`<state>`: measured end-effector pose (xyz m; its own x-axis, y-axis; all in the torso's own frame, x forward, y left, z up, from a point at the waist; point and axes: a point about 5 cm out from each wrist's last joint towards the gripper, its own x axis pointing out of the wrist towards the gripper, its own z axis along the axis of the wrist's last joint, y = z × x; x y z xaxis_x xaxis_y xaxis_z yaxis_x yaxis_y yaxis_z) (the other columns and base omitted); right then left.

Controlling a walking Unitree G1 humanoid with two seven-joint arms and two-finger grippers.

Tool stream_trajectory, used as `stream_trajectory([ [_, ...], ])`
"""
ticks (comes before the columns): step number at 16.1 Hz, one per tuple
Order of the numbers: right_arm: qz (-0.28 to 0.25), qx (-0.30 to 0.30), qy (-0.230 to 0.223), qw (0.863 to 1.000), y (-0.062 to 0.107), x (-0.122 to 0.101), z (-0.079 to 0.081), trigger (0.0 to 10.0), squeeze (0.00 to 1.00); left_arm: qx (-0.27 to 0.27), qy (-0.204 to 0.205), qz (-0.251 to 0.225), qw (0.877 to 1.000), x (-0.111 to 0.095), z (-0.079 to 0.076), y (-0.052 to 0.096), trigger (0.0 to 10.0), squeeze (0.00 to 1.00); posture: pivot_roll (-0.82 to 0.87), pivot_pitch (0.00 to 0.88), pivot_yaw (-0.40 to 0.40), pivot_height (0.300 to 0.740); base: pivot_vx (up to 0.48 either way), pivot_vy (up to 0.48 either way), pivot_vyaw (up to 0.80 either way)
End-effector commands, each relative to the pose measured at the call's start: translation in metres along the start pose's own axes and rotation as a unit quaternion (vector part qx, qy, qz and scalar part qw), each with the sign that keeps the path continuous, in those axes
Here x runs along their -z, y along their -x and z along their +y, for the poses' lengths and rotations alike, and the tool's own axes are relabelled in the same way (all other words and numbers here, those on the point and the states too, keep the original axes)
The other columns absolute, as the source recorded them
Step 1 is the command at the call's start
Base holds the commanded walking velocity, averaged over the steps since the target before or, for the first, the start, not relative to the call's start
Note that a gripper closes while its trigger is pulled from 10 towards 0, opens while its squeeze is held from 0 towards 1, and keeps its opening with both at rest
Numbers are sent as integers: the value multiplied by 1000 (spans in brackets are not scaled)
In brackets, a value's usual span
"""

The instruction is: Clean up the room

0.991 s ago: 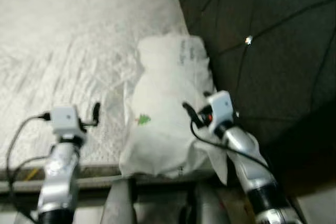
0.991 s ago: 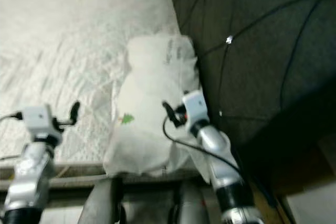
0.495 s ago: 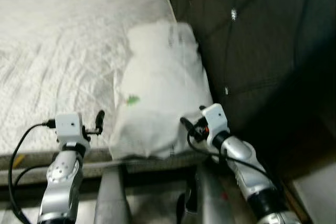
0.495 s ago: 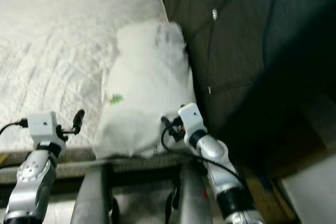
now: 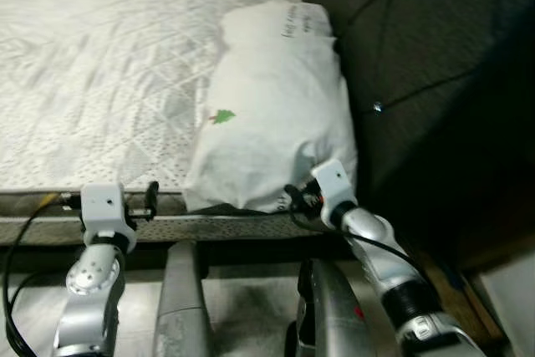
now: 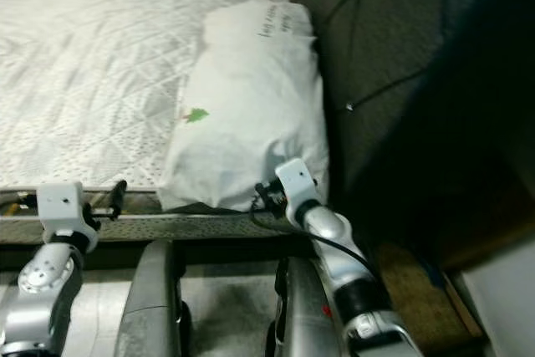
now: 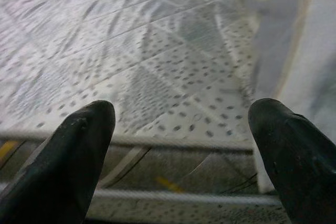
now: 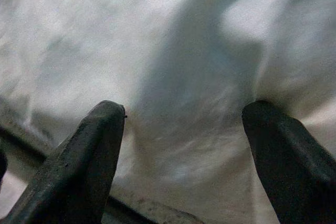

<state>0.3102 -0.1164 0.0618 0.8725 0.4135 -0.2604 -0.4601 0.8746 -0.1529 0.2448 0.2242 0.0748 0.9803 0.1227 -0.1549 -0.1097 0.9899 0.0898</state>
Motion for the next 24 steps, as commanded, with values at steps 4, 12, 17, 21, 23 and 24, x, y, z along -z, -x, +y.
stream_trajectory([
  [4,-33,72,-36,996,-3,-16,-20,10000,0,2,-3,-5,1000,-4,0,2,10000,0,93,131,-60,562,0,0,0],
  [12,-40,117,-103,987,-6,-26,-28,10000,0,5,0,-5,1000,-3,-4,4,10000,0,87,132,-57,562,0,0,0],
  [17,-38,0,-215,976,-43,-53,34,10000,0,7,0,-7,1000,-6,-5,1,10000,0,105,130,-54,562,0,0,0],
  [21,-51,-28,-243,968,-60,-78,59,0,0,-3,-4,-10,1000,-8,3,5,10000,0,137,134,-60,562,0,0,0],
  [23,-47,-21,-247,968,-62,-78,56,0,0,-8,-4,-10,1000,-8,5,6,10000,0,145,136,-67,562,0,0,0],
  [24,-44,-9,-251,967,-63,-76,52,0,0,-9,-3,-10,1000,-8,5,7,10000,0,145,136,-67,562,0,0,0],
])
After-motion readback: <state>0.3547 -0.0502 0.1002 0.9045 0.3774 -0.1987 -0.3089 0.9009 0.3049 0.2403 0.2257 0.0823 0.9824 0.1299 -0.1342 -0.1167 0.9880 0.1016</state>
